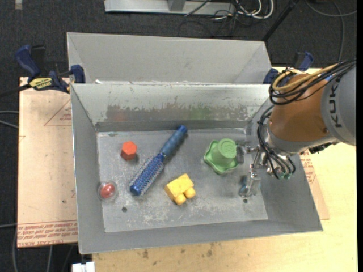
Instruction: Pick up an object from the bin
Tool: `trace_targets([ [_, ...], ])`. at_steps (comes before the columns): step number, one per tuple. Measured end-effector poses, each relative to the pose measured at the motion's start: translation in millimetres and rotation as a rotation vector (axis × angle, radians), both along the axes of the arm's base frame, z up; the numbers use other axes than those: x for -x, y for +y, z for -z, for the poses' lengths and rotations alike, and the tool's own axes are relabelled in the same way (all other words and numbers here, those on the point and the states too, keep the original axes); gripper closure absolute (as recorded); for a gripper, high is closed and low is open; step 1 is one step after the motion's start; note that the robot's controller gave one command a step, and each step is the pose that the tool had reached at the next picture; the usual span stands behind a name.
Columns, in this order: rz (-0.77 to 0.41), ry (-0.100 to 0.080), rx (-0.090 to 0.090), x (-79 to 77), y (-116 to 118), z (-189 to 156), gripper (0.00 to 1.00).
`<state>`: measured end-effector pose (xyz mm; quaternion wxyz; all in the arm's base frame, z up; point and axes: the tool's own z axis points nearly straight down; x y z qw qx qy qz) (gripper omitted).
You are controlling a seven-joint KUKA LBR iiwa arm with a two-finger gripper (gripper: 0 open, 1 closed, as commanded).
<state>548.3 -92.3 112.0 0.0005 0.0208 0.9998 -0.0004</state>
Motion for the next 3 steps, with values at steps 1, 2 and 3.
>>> trace_targets([
  [1, 0.174, -0.016, -0.001, -69.7, 30.6, 23.6, 0.00],
  [2, 0.174, -0.016, -0.001, -70.1, 30.4, 21.7, 1.00],
  [3, 0.194, -0.010, -0.002, -50.0, 34.4, -91.5, 1.00],
])
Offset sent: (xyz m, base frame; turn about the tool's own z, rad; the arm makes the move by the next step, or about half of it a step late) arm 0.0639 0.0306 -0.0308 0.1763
